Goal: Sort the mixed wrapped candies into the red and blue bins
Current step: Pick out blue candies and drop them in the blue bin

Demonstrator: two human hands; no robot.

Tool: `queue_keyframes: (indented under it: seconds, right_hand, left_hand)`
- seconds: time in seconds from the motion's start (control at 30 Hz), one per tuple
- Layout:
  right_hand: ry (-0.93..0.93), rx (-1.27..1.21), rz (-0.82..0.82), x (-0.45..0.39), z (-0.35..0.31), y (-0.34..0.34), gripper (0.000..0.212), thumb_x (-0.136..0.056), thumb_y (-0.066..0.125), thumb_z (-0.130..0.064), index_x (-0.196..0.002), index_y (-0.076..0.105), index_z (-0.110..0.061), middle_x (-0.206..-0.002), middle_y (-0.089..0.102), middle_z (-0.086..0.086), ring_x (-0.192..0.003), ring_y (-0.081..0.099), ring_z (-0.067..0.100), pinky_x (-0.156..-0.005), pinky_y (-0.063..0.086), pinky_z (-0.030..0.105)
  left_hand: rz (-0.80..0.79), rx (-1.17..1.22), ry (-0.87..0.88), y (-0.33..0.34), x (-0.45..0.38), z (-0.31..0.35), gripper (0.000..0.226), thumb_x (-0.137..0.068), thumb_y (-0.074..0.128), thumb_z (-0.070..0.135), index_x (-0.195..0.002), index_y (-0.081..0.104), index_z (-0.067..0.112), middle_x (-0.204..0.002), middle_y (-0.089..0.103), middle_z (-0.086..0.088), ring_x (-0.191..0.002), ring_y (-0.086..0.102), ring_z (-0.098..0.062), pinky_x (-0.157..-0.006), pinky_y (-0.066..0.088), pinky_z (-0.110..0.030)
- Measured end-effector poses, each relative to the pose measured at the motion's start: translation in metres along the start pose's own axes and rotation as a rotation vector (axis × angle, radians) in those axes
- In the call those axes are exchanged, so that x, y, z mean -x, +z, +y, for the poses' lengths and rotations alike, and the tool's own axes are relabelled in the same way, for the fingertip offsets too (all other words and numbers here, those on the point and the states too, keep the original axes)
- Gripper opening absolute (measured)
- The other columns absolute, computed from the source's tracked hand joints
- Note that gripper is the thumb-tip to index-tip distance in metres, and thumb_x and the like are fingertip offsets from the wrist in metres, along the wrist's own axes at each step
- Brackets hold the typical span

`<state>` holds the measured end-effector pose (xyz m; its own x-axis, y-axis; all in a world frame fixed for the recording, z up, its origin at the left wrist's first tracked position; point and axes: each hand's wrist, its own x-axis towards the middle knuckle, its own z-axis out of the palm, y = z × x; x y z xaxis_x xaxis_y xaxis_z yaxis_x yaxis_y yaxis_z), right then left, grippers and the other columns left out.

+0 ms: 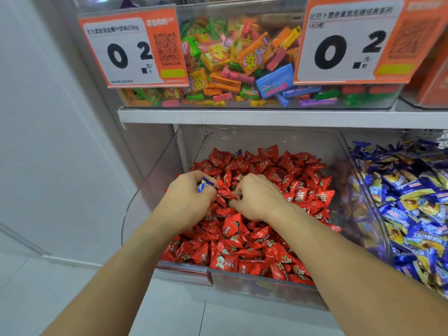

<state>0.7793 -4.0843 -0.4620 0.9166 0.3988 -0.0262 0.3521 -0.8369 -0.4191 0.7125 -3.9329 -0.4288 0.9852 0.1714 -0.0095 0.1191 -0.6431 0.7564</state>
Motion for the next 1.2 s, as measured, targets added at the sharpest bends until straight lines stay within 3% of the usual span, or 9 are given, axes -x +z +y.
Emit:
queue_keyframes:
  seconds: [0.17,0.23,0.3,0.47,0.67,0.8,0.93,1.07,1.2]
  right_hand:
    - [-0.009,-0.044,-0.043,0.011,0.007,-0.014,0.041,-0.092,0.067,-0.026,-0.057,0.051,-0.012,-0.049,0.040,-0.001,-0.046,0.042,0.021,-0.070,0.058,0.033]
    - [-0.001,-0.147,-0.057,0.021,0.006,-0.028,0.034,-0.094,0.066,-0.027,-0.067,0.064,-0.007,-0.055,0.045,0.000,-0.047,0.040,0.017,-0.053,0.046,0.013]
    - [-0.014,-0.276,-0.046,0.033,0.003,-0.044,0.021,-0.094,0.067,-0.031,-0.082,0.074,-0.014,-0.059,0.048,-0.002,-0.047,0.039,0.012,-0.041,0.032,0.010]
    - [0.000,-0.732,-0.049,0.058,-0.003,-0.058,0.014,-0.095,0.066,-0.030,-0.093,0.078,-0.023,-0.073,0.069,-0.017,-0.063,0.062,-0.004,-0.056,0.041,0.002]
    - [0.137,-0.908,-0.149,0.061,-0.001,-0.062,0.013,-0.089,0.074,-0.029,-0.099,0.079,-0.022,-0.104,0.076,-0.006,-0.089,0.061,0.008,-0.066,0.046,0.024]
    - [0.227,-0.977,-0.203,0.062,0.001,-0.068,0.019,-0.089,0.073,-0.031,-0.096,0.079,-0.015,-0.091,0.074,-0.004,-0.079,0.055,0.008,-0.060,0.043,0.023]
    - [0.393,-1.107,-0.129,0.057,0.004,-0.073,0.024,-0.100,0.059,-0.028,-0.099,0.066,-0.005,-0.090,0.057,0.007,-0.071,0.053,0.016,-0.059,0.053,0.030]
    - [0.444,-1.393,-0.219,0.060,-0.005,-0.071,0.012,-0.102,0.047,-0.006,-0.104,0.051,0.004,-0.101,0.062,0.025,-0.066,0.069,0.028,-0.057,0.059,0.037]
    - [0.446,-1.299,-0.038,0.048,-0.014,-0.067,0.024,-0.090,0.042,0.010,-0.098,0.061,-0.003,-0.086,0.061,0.011,-0.056,0.053,0.015,-0.039,0.038,0.022]
  left_hand:
    - [0.040,0.061,0.006,-0.003,0.002,-0.001,0.018,-0.092,0.050,0.015,-0.092,0.065,0.025,-0.076,0.070,-0.007,-0.059,0.066,-0.020,-0.055,0.052,-0.024]
    - [0.078,0.074,0.018,-0.004,0.002,0.000,0.014,-0.095,0.051,0.023,-0.091,0.065,0.026,-0.074,0.068,-0.003,-0.064,0.066,-0.025,-0.065,0.055,-0.037]
    - [0.094,0.080,0.035,-0.004,0.003,0.003,0.017,-0.097,0.051,0.034,-0.089,0.063,0.025,-0.071,0.065,0.001,-0.062,0.063,-0.021,-0.068,0.054,-0.041]
    - [-0.113,0.245,0.029,0.006,0.016,0.019,0.042,-0.094,0.049,0.056,-0.095,0.063,0.017,-0.066,0.058,-0.001,-0.050,0.052,-0.010,-0.050,0.041,-0.023]
    - [-0.261,0.556,0.017,0.004,0.024,0.024,0.032,-0.094,0.059,0.040,-0.103,0.069,0.011,-0.065,0.062,-0.014,-0.045,0.043,-0.014,-0.045,0.035,-0.021]
    - [-0.250,0.624,-0.024,0.003,0.025,0.020,0.027,-0.094,0.062,0.028,-0.105,0.067,0.004,-0.074,0.067,-0.020,-0.049,0.051,-0.019,-0.046,0.039,-0.023]
    - [-0.172,0.709,-0.105,-0.003,0.020,0.011,0.014,-0.090,0.065,0.001,-0.104,0.062,-0.001,-0.084,0.069,-0.021,-0.072,0.069,-0.028,-0.041,0.041,-0.024]
    - [-0.141,0.588,-0.086,0.003,0.018,0.013,0.007,-0.094,0.063,0.012,-0.099,0.062,0.006,-0.067,0.058,-0.009,-0.055,0.058,-0.018,-0.038,0.034,-0.022]
    - [0.002,0.069,0.076,0.009,0.012,0.010,0.019,-0.093,0.063,0.038,-0.088,0.063,0.020,-0.057,0.057,0.006,-0.046,0.050,-0.006,-0.049,0.039,-0.021]
